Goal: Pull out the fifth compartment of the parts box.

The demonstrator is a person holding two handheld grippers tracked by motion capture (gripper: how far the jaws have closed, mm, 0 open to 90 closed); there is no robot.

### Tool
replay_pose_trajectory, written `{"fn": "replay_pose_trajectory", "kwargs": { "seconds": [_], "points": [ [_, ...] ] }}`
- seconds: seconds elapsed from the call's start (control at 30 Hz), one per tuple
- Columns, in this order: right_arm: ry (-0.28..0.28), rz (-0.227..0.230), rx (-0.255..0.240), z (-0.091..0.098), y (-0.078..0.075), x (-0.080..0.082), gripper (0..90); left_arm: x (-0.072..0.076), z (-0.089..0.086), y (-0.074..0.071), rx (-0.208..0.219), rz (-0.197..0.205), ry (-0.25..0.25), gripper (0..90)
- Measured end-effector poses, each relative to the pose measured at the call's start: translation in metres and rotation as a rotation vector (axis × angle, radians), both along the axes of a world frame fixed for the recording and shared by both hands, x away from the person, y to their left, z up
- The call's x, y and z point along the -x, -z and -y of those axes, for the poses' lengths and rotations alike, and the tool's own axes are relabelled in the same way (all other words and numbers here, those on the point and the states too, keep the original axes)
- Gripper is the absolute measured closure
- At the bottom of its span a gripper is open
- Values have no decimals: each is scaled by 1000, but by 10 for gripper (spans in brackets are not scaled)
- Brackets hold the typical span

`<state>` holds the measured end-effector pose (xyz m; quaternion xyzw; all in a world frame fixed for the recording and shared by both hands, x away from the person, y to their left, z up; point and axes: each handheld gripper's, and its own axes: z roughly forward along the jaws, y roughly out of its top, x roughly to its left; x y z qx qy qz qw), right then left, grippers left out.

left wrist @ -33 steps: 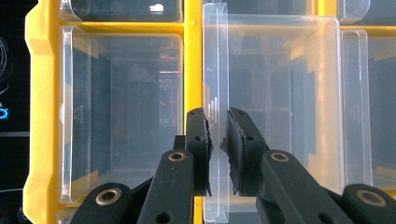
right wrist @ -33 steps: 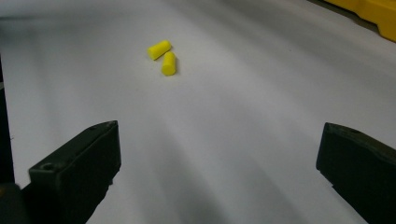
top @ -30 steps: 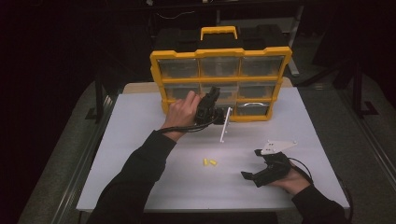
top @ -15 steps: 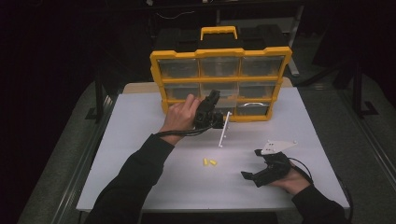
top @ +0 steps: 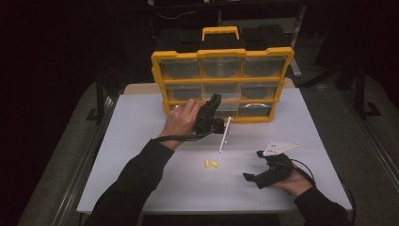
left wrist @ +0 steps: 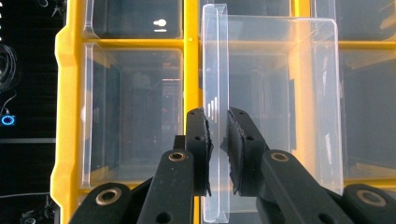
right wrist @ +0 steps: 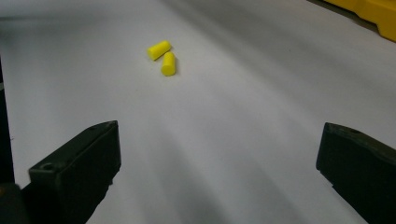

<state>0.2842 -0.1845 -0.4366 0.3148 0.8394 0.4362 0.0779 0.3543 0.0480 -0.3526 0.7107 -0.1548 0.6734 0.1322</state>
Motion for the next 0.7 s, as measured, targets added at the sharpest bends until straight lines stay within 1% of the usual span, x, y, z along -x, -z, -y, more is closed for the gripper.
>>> {"fn": "replay_pose_trajectory", "kwargs": {
  "seconds": [0.2, 0.37, 0.7],
  "points": [
    [1, 1, 1, 0, 0, 0, 0, 6, 0, 0, 1, 0, 7, 797],
    [1, 0, 1, 0, 0, 0, 0, 11, 0, -1, -6, 6, 11, 797],
    [4, 1, 1, 0, 0, 0, 0, 20, -2, 1, -1, 8, 21, 797]
  ]
}}
